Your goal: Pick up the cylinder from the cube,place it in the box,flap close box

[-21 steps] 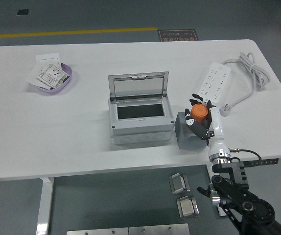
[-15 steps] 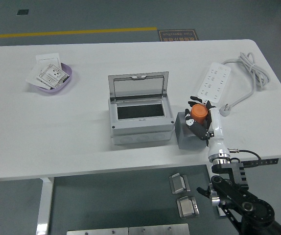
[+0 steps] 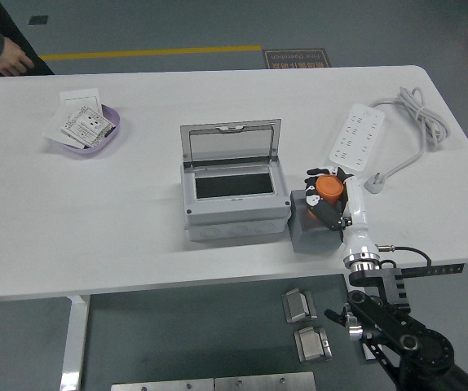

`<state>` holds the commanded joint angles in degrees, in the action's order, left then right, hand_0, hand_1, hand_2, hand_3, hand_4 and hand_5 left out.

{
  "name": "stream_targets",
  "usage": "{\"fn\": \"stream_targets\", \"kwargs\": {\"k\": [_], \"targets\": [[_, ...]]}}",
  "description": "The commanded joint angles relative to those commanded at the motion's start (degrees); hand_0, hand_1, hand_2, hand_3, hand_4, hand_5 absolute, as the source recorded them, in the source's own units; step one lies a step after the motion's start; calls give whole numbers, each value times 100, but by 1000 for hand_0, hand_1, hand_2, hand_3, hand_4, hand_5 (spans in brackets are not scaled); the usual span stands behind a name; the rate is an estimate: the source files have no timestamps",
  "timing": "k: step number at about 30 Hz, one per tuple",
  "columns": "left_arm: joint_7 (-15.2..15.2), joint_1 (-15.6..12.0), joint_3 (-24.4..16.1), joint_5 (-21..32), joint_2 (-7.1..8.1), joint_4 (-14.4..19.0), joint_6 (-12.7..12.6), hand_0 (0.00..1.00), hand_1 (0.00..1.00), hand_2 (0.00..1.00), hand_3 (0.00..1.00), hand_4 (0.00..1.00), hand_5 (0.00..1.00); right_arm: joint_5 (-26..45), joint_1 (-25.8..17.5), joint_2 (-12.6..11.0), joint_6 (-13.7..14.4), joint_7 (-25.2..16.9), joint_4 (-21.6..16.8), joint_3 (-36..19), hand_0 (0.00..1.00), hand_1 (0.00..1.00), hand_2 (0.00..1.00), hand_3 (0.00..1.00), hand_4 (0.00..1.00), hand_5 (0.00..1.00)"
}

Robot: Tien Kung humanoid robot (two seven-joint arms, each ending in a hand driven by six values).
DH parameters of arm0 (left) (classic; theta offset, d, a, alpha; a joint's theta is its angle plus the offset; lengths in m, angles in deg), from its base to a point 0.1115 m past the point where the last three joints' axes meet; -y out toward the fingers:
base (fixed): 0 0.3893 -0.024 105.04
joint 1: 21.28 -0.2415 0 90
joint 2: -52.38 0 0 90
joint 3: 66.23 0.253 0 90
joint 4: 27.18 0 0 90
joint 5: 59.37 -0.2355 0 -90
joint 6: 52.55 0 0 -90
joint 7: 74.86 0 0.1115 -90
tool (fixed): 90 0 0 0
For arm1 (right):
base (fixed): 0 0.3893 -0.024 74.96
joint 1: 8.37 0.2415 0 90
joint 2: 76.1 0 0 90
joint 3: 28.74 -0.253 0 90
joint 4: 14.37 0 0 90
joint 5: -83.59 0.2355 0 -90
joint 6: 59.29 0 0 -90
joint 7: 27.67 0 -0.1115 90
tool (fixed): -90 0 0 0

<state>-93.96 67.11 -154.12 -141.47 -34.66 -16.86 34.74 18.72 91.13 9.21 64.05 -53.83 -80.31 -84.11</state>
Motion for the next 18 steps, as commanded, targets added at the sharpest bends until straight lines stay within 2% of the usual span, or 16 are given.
{"fn": "stream_targets", "kwargs": {"k": [1,18], "targets": [[3,-2,0,3,0,0,0,640,638,471,622,680,328,0,-1,-1,4,0,-5,-1,373,276,262,464,260,2],[47,13,8,4,2,0,17,641,639,473,622,679,326,-308,213,-95,217,149,-157,-116,358,264,240,469,249,2]]}}
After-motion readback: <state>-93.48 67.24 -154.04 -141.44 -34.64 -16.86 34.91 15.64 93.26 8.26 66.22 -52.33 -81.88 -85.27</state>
